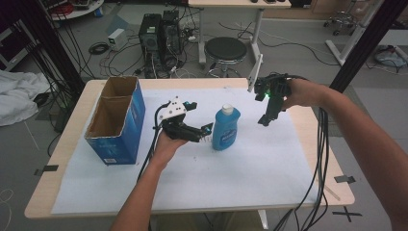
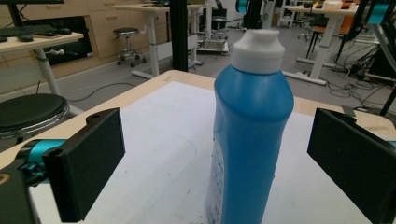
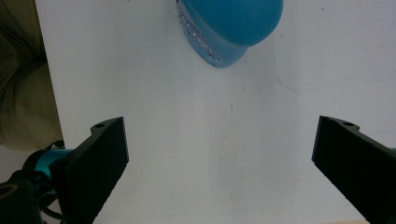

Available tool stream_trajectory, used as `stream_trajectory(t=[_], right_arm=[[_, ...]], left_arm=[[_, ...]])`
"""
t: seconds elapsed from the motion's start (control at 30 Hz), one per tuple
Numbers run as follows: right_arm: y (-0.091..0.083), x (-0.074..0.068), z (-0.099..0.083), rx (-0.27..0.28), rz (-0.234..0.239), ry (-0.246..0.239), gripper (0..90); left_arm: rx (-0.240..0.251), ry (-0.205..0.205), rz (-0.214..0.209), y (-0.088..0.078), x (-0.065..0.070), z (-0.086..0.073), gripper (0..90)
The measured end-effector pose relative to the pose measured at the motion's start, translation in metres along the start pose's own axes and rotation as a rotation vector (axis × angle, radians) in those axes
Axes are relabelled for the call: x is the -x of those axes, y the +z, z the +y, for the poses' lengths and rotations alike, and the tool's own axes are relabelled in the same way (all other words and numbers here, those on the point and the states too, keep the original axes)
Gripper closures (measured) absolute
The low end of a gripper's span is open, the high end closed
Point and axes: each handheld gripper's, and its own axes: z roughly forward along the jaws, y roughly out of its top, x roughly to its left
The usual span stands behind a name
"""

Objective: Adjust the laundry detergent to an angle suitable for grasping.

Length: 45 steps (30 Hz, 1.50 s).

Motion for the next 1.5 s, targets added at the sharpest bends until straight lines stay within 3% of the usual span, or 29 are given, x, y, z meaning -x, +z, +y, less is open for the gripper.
stream_trajectory(t=[0.23,0.67,1.2,1.5], right_arm=[[0.0,0.0,0.0,-0.002,-0.001,0.002,2.7],[0.0,-0.002,0.002,0.0,-0.002,-0.004,2.7],[-0.001,-0.003,0.001,0.0,-0.003,0.002,2.7],[-0.002,-0.002,0.0,0.001,-0.002,0.002,2.7]], left_arm=[[-0.008,-0.017,0.028,0.003,0.009,-0.009,4.0],[-0.01,-0.036,0.039,0.015,0.026,-0.019,3.9],[-0.022,-0.028,0.068,0.045,0.035,-0.025,3.9],[-0.022,-0.065,0.069,0.06,0.033,-0.031,4.0]])
